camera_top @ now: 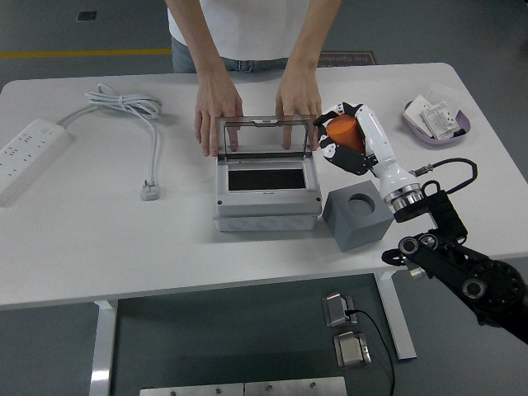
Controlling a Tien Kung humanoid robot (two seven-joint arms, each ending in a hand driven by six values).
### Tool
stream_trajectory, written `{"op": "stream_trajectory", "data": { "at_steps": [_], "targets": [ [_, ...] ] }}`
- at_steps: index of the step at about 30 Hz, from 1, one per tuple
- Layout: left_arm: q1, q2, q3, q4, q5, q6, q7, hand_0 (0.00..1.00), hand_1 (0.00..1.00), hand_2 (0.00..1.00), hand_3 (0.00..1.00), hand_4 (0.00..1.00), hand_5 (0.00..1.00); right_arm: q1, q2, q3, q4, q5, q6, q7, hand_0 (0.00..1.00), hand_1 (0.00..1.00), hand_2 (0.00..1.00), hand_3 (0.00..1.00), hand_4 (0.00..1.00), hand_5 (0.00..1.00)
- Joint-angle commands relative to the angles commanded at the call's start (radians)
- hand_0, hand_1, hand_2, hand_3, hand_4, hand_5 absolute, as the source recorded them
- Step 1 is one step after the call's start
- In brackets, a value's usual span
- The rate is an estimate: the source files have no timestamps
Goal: Fetch the battery,place it into the box,close the lid of the box
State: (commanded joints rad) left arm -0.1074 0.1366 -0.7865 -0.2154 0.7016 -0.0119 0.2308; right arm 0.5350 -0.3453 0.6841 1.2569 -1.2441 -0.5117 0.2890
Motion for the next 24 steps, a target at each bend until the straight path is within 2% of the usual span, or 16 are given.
{"op": "stream_trajectory", "data": {
  "at_steps": [1, 10, 24],
  "targets": [
    [0.000, 0.001, -0.003, 0.000, 0.003, 0.000, 0.002, 0.633, 0.665, 0.620, 0.611, 0.618, 0.193, 0.019, 0.009, -0.014, -0.001, -0.024, 0.000, -0.016, 0.062, 0.209, 0.537, 0.378, 0.147, 0.002],
    [0.000, 0.012, -0.032, -0.004, 0.033, 0.001, 0.015, 0.633, 0.664, 0.620, 0.611, 0.617, 0.192, 0.147, 0.063, -0.134, -0.035, -0.149, 0.000, -0.093, 0.042, 0.186, 0.534, 0.375, 0.166, 0.002],
    [-0.007, 0.017, -0.041, -0.006, 0.044, 0.001, 0.020, 0.634, 0.664, 0.620, 0.612, 0.618, 0.192, 0.310, 0.131, -0.409, -0.247, -0.196, 0.004, -0.132, 0.030, 0.179, 0.533, 0.372, 0.195, 0.002]
  ]
}}
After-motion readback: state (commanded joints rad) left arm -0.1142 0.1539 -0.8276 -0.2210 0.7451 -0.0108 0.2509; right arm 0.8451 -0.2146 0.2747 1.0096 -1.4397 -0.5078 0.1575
